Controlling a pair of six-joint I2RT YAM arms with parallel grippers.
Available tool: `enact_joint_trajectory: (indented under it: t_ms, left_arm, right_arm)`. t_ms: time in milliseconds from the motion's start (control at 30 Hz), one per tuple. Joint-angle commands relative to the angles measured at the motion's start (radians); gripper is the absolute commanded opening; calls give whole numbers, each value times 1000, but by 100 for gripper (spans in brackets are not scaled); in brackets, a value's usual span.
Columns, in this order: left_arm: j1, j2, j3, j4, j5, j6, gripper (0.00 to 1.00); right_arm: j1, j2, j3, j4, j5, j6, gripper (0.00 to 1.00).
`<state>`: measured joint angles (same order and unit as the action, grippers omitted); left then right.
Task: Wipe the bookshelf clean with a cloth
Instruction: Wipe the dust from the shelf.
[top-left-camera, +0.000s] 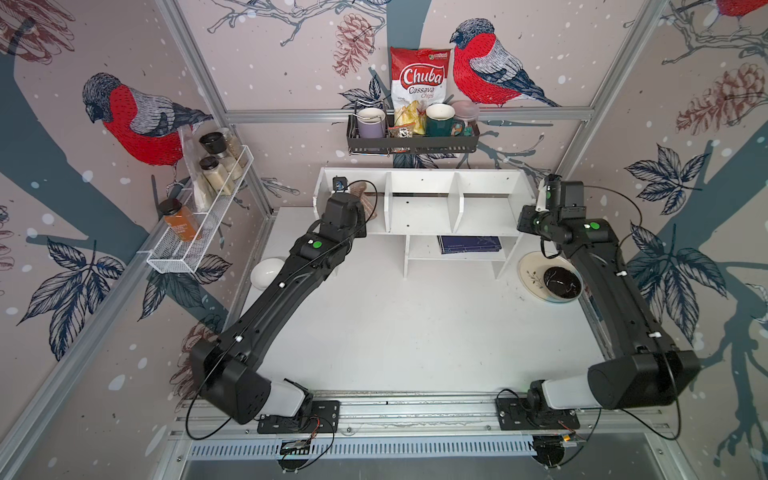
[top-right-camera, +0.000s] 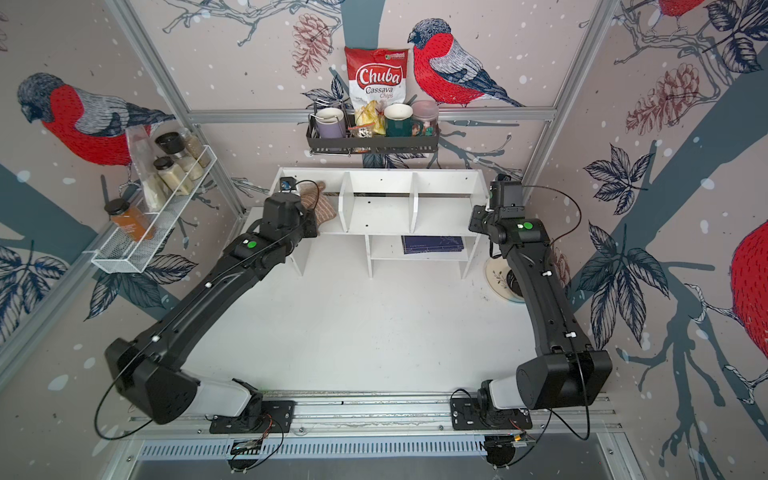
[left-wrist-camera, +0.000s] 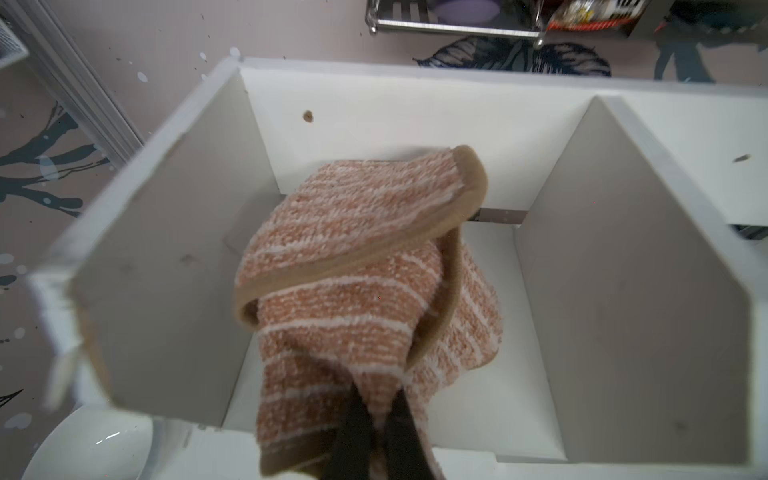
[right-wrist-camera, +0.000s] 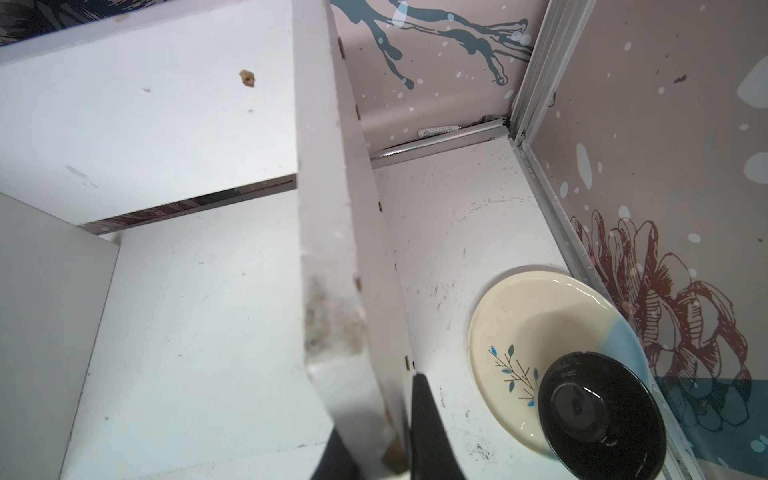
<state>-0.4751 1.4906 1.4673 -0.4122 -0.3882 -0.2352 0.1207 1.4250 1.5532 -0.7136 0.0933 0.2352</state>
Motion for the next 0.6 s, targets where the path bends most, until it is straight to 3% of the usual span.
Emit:
enact_joint_trajectory:
  t_ms: [0, 200, 300, 567]
  left_arm:
    - [6, 46, 11, -10, 21, 2, 0]
    - [2, 8, -110, 45, 169, -75, 0]
    - [3, -4, -131, 63, 167, -74, 0]
    - [102, 152, 188, -96, 22, -47, 0]
  right_arm:
    - [-3, 4, -1, 30, -129, 156, 0]
    - [-46, 7, -10, 72, -236, 158, 0]
    - [-55, 7, -19, 87, -271, 152, 0]
    - [-55, 2, -32, 92, -296, 144, 0]
